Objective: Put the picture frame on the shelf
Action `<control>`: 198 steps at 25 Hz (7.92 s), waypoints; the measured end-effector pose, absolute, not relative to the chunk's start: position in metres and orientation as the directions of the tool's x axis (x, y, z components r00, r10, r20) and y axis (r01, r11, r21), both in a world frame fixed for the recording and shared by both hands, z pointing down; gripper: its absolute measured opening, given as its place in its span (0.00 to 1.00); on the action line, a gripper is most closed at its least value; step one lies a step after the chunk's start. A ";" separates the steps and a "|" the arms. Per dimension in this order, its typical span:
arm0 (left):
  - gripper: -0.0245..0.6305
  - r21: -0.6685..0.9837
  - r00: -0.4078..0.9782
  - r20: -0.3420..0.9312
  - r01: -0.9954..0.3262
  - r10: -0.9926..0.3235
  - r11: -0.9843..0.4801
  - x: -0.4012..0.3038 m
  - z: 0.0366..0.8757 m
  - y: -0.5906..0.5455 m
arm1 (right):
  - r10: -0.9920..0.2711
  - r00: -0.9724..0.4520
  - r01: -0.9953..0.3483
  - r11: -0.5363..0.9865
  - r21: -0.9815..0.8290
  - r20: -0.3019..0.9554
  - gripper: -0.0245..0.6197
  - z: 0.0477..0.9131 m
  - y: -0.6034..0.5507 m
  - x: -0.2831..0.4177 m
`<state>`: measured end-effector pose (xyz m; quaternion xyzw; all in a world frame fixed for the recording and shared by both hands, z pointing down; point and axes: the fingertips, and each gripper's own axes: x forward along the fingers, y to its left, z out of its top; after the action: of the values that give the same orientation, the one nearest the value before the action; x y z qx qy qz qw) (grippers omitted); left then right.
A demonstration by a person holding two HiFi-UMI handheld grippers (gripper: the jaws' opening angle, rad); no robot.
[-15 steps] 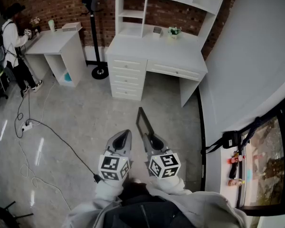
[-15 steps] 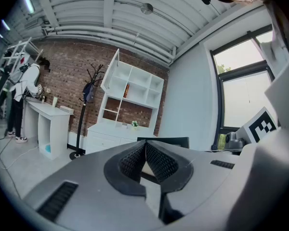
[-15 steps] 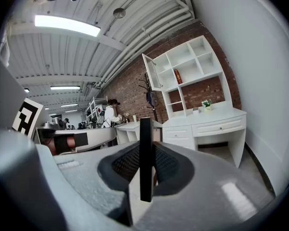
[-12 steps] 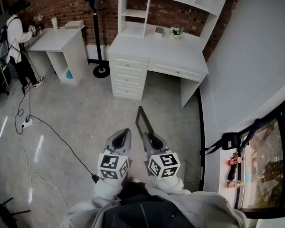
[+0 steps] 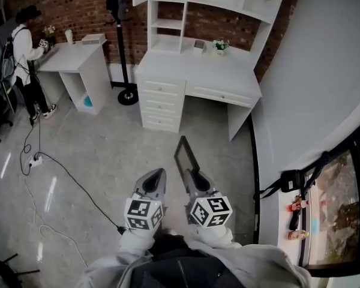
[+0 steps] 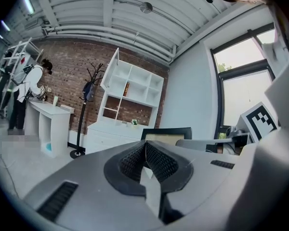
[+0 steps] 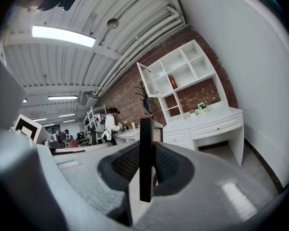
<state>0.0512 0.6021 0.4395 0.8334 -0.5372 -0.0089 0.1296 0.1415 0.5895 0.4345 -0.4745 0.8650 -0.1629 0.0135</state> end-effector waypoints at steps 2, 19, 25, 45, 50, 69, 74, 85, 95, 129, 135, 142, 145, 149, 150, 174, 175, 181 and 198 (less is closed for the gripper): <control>0.05 0.221 0.426 0.124 -0.892 -0.896 -0.394 0.053 0.439 0.599 | -0.825 -0.551 -0.814 0.499 -0.297 0.126 0.13 0.431 0.586 0.143; 0.04 0.232 0.442 0.124 -0.883 -0.888 -0.407 0.058 0.444 0.534 | -0.812 -0.570 -0.809 0.527 -0.260 0.127 0.13 0.431 0.525 0.140; 0.04 0.238 0.452 0.135 -0.879 -0.882 -0.414 0.056 0.445 0.488 | -0.812 -0.567 -0.810 0.519 -0.273 0.139 0.13 0.433 0.482 0.138; 0.04 0.223 0.469 0.129 -0.872 -0.874 -0.436 0.018 0.429 0.331 | -0.823 -0.554 -0.809 0.498 -0.312 0.125 0.13 0.418 0.326 0.103; 0.04 0.221 0.473 0.135 -0.871 -0.871 -0.439 0.008 0.431 0.308 | -0.826 -0.549 -0.811 0.491 -0.317 0.126 0.13 0.420 0.300 0.092; 0.05 0.228 0.516 0.144 -0.848 -0.844 -0.479 -0.032 0.451 0.254 | -0.836 -0.532 -0.813 0.463 -0.352 0.130 0.13 0.439 0.250 0.045; 0.04 0.242 0.525 0.162 -0.842 -0.835 -0.482 -0.030 0.459 0.260 | -0.834 -0.532 -0.817 0.458 -0.351 0.149 0.13 0.444 0.253 0.043; 0.04 0.250 0.503 0.167 -0.854 -0.848 -0.457 -0.029 0.468 0.232 | -0.819 -0.553 -0.807 0.480 -0.345 0.153 0.13 0.452 0.225 0.044; 0.04 0.238 0.501 0.163 -0.856 -0.850 -0.459 -0.005 0.461 0.158 | -0.815 -0.565 -0.798 0.500 -0.335 0.128 0.13 0.440 0.155 0.064; 0.04 0.255 0.430 0.211 -0.891 -0.878 -0.375 0.022 0.477 -0.043 | -0.743 -0.653 -0.731 0.567 -0.381 0.147 0.13 0.459 -0.056 0.084; 0.04 0.247 0.397 0.193 -0.905 -0.897 -0.347 0.023 0.479 -0.077 | -0.720 -0.681 -0.708 0.597 -0.378 0.138 0.13 0.459 -0.093 0.085; 0.04 0.251 0.360 0.215 -0.919 -0.908 -0.304 0.022 0.485 -0.100 | -0.699 -0.700 -0.687 0.603 -0.405 0.148 0.13 0.470 -0.121 0.088; 0.04 0.256 0.351 0.229 -0.922 -0.908 -0.292 0.021 0.489 -0.103 | -0.695 -0.703 -0.683 0.601 -0.415 0.152 0.13 0.473 -0.125 0.088; 0.04 0.256 0.338 0.234 -0.926 -0.912 -0.278 0.019 0.490 -0.104 | -0.687 -0.709 -0.675 0.597 -0.433 0.158 0.13 0.476 -0.127 0.087; 0.04 0.257 0.333 0.235 -0.927 -0.913 -0.273 0.019 0.490 -0.104 | -0.685 -0.710 -0.674 0.596 -0.436 0.160 0.13 0.477 -0.128 0.087; 0.04 0.260 0.314 0.224 -0.932 -0.923 -0.254 -0.021 0.486 -0.209 | -0.674 -0.722 -0.661 0.606 -0.443 0.155 0.13 0.472 -0.232 0.046; 0.05 0.260 0.312 0.222 -0.932 -0.924 -0.253 -0.023 0.486 -0.217 | -0.674 -0.722 -0.660 0.606 -0.443 0.155 0.13 0.471 -0.240 0.044; 0.04 0.267 0.317 0.221 -0.929 -0.922 -0.256 -0.034 0.477 -0.266 | -0.681 -0.716 -0.666 0.601 -0.442 0.154 0.13 0.464 -0.287 0.036; 0.04 0.289 0.398 0.226 -0.899 -0.889 -0.329 -0.045 0.483 -0.357 | -0.733 -0.662 -0.675 0.493 -0.549 0.155 0.13 0.468 -0.374 0.030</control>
<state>-0.0449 -0.3567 0.4825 0.8150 -0.5486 0.0132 0.1862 0.0304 -0.3736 0.4683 -0.4083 0.8625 -0.2948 0.0494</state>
